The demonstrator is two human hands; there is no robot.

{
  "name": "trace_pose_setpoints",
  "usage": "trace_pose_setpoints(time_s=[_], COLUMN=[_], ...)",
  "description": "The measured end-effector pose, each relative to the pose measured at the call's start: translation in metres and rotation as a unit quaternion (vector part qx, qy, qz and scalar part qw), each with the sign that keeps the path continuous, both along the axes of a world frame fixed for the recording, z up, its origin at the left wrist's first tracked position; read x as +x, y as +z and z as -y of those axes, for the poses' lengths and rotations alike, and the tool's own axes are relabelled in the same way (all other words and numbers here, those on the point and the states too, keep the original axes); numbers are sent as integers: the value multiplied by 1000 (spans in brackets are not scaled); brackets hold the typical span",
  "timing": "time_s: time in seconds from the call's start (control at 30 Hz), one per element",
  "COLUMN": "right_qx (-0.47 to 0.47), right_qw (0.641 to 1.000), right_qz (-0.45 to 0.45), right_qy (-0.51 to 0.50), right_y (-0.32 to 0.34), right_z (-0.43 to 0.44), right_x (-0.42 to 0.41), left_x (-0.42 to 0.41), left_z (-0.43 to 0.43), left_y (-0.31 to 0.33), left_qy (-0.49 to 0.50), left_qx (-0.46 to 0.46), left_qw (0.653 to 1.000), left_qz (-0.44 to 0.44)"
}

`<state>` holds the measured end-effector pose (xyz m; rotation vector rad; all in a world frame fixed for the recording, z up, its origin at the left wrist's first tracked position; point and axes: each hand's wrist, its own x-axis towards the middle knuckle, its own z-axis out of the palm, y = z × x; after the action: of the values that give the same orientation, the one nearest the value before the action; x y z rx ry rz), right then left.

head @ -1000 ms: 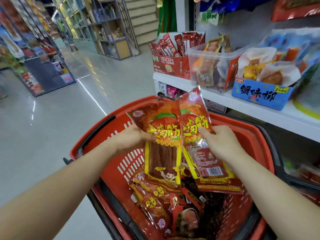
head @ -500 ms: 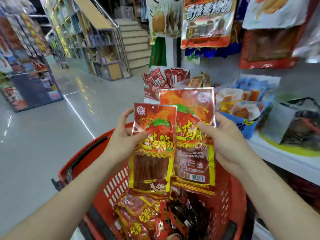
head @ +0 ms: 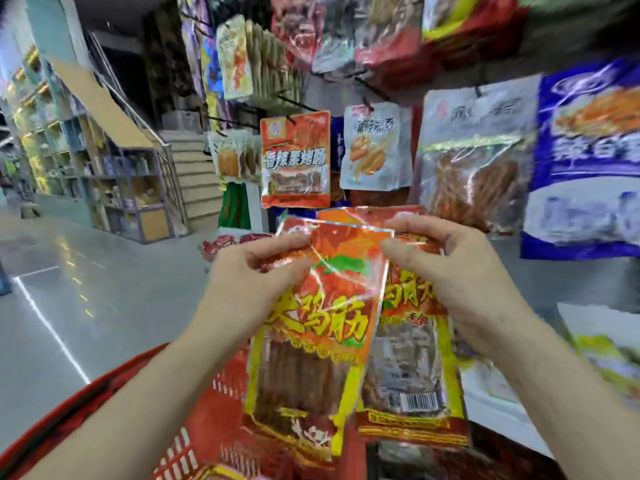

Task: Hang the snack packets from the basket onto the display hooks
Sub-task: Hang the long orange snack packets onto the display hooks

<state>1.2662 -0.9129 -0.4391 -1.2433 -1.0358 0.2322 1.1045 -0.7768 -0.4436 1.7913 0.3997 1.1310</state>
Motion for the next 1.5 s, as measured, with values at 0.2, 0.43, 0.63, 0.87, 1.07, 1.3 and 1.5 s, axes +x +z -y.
trace_pose_setpoints(time_s=[0.2,0.43,0.63,0.87,1.07,1.3,1.5], right_qx=[23,43,85,69,-58,-60,37], right_qw=[997,987,981,990,992,995,991], right_qz=[64,142,155,70,42,-81,-73], right_qy=[-46,-65,-79,-97,-99,-25,-108], right_y=[14,24,31,36,62,78,86], right_z=[74,157,214,274,316,315,306], right_x=[41,85,129,190,236,245,238], left_x=[48,105,170,227,263,289,301], left_z=[72,142,199,250,276,268,255], left_y=[13,42,56,68,88,91,109], left_qy=[-69,-88,-91,-127,-172,-136,-110], left_qx=[36,59,18,93,177,277,340], left_qw=[997,994,996,984,960,942,927], left_qz=[-28,-34,-17,-79,-131,-133,-112])
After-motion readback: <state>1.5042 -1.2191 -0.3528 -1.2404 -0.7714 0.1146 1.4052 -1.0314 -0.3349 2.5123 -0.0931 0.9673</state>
